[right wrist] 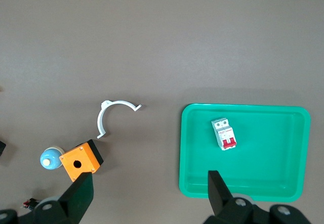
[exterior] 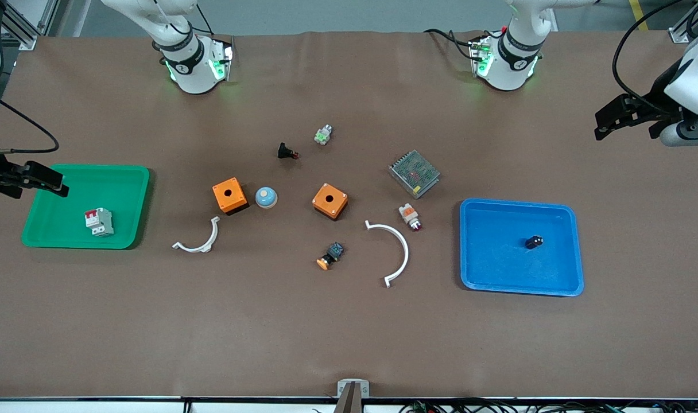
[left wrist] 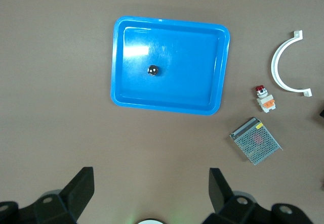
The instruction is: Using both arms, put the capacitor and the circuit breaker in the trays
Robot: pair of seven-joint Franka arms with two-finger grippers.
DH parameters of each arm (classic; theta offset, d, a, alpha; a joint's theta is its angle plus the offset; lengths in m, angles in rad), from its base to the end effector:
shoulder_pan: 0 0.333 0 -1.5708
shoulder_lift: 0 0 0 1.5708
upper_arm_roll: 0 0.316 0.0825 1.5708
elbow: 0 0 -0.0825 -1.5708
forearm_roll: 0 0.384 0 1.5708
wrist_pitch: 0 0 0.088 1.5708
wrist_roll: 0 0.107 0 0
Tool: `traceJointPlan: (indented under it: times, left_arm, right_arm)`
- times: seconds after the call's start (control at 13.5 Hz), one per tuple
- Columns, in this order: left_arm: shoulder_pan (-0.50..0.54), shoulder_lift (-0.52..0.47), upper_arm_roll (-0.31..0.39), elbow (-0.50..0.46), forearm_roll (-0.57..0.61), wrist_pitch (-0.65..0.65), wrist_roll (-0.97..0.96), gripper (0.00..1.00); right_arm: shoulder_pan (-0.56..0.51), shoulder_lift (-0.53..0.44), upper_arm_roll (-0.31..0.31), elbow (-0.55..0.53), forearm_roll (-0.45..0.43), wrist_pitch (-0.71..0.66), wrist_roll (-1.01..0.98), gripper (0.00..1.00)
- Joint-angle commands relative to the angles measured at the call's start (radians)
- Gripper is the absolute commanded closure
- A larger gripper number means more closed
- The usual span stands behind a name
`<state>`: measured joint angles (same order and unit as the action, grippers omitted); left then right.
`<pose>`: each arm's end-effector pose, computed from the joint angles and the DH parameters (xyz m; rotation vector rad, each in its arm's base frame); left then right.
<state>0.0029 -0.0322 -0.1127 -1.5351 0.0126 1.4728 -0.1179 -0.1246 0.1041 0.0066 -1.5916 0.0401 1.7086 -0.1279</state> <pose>0.5314 -0.0582 0.6502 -3.1217 -0.0144 0.0441 0.5918 -0.0666 0.5670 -3.1029 -0.0071 -0.0276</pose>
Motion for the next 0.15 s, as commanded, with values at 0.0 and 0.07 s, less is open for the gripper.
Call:
traceJointPlan:
  times: [0.0, 0.07]
  left_arm:
    - [0.003, 0.003, -0.002, 0.026, -0.016, -0.026, 0.003, 0.0]
    - [0.003, 0.002, -0.002, 0.026, -0.016, -0.026, 0.0, 0.0]
  right_arm:
    - [-0.009, -0.017, 0.01, -0.013, 0.021, 0.005, -0.016, 0.0]
    - [-0.003, -0.018, 0.016, -0.013, 0.018, 0.006, -0.009, 0.0]
